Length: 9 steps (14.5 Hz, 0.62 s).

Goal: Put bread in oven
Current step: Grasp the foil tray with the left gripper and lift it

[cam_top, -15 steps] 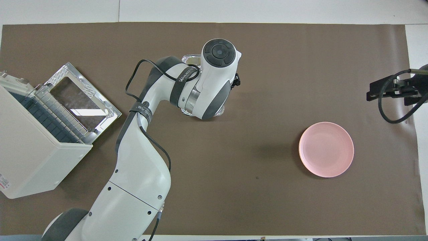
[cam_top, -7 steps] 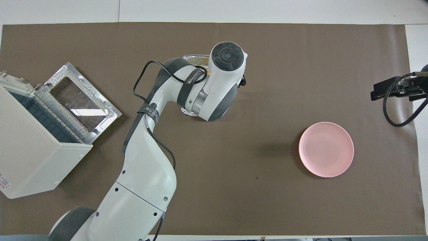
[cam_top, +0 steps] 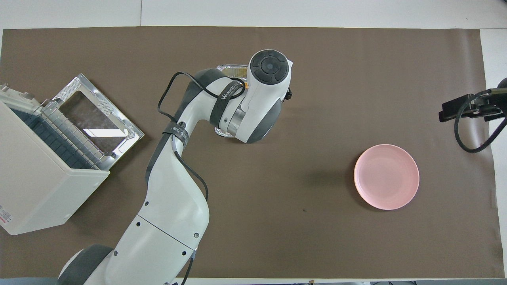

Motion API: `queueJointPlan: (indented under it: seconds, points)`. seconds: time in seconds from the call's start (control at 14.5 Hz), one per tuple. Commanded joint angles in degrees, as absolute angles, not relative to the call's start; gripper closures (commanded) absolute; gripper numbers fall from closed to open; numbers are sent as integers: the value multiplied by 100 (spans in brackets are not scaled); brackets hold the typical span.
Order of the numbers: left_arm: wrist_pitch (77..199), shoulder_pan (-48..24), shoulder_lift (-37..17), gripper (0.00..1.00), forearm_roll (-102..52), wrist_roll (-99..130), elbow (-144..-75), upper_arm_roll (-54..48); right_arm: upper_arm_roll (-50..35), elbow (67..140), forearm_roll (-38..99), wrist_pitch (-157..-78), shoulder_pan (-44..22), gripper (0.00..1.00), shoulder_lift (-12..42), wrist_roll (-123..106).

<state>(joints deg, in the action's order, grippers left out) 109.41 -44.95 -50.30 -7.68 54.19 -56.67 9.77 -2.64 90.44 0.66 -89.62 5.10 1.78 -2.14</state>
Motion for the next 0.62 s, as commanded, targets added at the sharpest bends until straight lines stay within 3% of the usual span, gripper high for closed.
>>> queueJointPlan:
  seconds: [0.0,0.34,0.55]
  points:
    - [11004,-4579,-5150,32,-888,5686,-5589,1055,-325,9228,-26,-8930,598,0,18,-378]
    - [10995,-4605,-5150,49,-888,5687,-5643,1037,-325,9229,-26,-8921,598,0,9,-360]
    - [11013,-4527,-5142,49,-870,5687,-5713,1046,-334,9220,-18,-8886,598,0,-9,-334]
